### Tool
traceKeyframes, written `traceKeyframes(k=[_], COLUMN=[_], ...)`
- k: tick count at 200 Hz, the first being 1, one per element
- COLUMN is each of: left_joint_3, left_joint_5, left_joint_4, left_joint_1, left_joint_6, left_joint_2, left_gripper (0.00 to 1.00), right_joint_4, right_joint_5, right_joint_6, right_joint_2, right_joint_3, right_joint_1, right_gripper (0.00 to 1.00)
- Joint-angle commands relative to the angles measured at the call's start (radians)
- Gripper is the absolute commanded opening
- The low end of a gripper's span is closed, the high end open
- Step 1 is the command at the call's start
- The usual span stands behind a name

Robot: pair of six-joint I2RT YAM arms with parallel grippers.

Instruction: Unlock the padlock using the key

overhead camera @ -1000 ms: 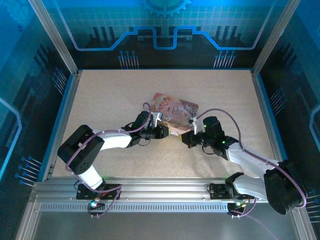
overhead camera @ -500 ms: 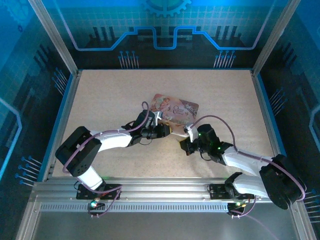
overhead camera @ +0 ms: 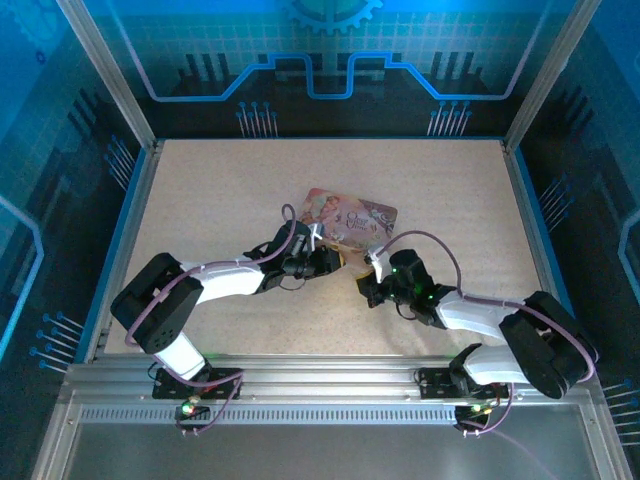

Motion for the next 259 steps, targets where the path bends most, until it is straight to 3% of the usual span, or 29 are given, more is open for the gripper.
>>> traceKeyframes(k=[1,259], left_joint_3=[0.04,0.056], left_joint_5=[0.013,0.01], left_joint_4=[0.026,0.023], left_joint_1=[-0.01,-0.024], left_joint_6=[-0.03,-0.034], left_joint_2=[-0.04,-0.031], left_gripper=[0.21,0.21], right_joint_4=[0.075,0.2], right_joint_5=[0.022,-0.041], right_joint_6=[-0.016,0.024], right_joint_2=[0.02,0.098], right_joint_3=[-0.014,-0.003], right_joint_1=[0.015,-0.016], right_gripper=[0.0,0.0])
